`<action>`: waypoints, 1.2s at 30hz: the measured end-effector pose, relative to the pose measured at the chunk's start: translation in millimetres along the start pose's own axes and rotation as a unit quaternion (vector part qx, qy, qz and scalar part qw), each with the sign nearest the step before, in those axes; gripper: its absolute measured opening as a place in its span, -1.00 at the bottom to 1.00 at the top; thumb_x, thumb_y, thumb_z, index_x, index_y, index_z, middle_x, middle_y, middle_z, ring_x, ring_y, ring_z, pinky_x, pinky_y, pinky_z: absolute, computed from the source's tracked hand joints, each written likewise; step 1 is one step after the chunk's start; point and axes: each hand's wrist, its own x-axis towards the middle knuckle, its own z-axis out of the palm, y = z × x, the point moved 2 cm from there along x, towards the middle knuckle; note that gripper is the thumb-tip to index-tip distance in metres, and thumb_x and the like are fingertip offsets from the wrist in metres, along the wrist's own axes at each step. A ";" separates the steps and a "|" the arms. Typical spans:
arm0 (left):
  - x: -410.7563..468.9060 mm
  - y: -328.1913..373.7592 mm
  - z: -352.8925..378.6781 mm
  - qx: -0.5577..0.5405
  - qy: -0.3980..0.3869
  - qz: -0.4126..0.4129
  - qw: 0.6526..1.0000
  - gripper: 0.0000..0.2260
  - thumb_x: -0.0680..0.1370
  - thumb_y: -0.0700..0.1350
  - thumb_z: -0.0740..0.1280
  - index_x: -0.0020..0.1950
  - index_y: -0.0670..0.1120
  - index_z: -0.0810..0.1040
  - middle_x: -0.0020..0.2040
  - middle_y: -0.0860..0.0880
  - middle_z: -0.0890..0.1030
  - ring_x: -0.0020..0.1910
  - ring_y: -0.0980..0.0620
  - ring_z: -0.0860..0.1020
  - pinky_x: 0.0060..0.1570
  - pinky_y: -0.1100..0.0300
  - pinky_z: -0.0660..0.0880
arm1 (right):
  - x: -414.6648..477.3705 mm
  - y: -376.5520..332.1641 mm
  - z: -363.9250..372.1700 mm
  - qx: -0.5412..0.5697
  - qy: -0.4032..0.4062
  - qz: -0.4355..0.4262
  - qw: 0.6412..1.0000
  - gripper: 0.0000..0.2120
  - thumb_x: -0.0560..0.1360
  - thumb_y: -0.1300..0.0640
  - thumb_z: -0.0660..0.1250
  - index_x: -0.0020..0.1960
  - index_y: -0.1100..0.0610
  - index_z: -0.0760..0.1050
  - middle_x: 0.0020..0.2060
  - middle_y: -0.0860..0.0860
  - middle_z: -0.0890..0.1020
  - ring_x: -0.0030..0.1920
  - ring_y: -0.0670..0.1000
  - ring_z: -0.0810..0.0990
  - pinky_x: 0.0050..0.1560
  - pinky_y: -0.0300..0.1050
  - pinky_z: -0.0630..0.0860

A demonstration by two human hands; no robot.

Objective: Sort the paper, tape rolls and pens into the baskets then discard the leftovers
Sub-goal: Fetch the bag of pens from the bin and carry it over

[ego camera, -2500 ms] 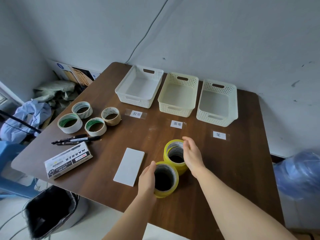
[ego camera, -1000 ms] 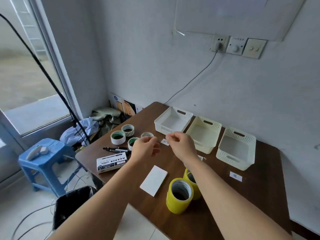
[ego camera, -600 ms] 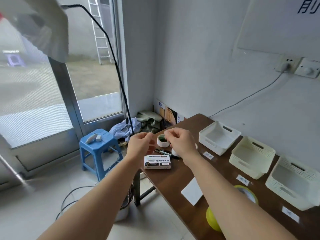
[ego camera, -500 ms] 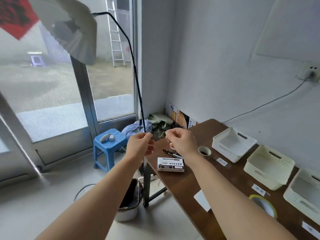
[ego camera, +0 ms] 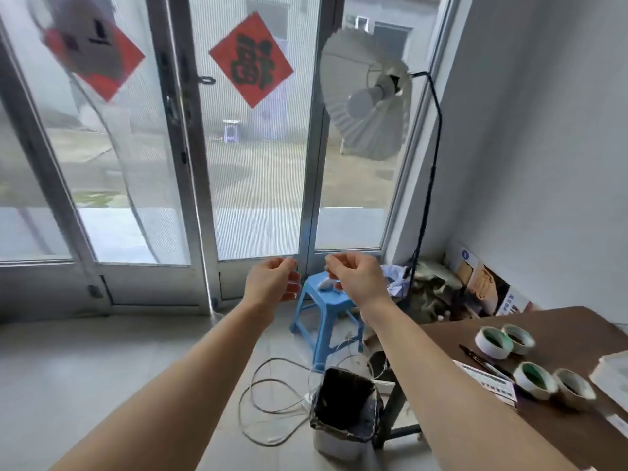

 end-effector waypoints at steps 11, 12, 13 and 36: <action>34.7 7.9 -196.3 -0.030 0.145 -0.001 0.989 -0.85 0.59 -0.11 0.26 -0.03 -0.18 0.56 -0.23 -0.10 0.59 -0.31 -0.06 0.56 -0.21 0.09 0.55 | 12.2 -56.8 186.7 0.029 -0.161 -0.044 0.985 -0.93 0.52 0.12 0.36 -0.12 0.07 0.59 -0.15 0.07 0.67 -0.02 0.10 0.63 0.05 0.03 0.58; 37.8 8.2 -211.5 -0.035 0.161 0.000 0.986 -0.85 0.59 -0.12 0.27 -0.06 -0.17 0.56 -0.24 -0.10 0.59 -0.31 -0.06 0.56 -0.21 0.09 0.54 | 14.5 -61.0 202.6 0.029 -0.177 -0.047 0.983 -0.92 0.52 0.12 0.36 -0.07 0.12 0.60 -0.12 0.09 0.67 -0.01 0.11 0.63 0.06 0.03 0.58; 41.0 8.3 -226.2 -0.042 0.175 0.001 0.984 -0.85 0.58 -0.12 0.27 -0.09 -0.16 0.56 -0.24 -0.09 0.59 -0.32 -0.06 0.56 -0.20 0.09 0.54 | 17.0 -65.4 218.6 0.030 -0.189 -0.049 0.980 -0.89 0.52 0.13 0.36 -0.03 0.16 0.61 -0.10 0.12 0.67 -0.02 0.11 0.63 0.06 0.03 0.58; 165.9 27.3 -506.7 -0.101 0.463 0.018 0.880 -0.81 0.60 -0.13 0.24 -0.17 -0.12 0.55 -0.30 -0.08 0.57 -0.41 -0.03 0.52 -0.35 0.17 0.50 | 120.3 -155.9 580.2 0.057 -0.431 -0.118 0.893 -0.91 0.48 0.15 0.39 -0.08 0.14 0.65 -0.13 0.13 0.70 -0.04 0.13 0.66 0.10 0.13 0.58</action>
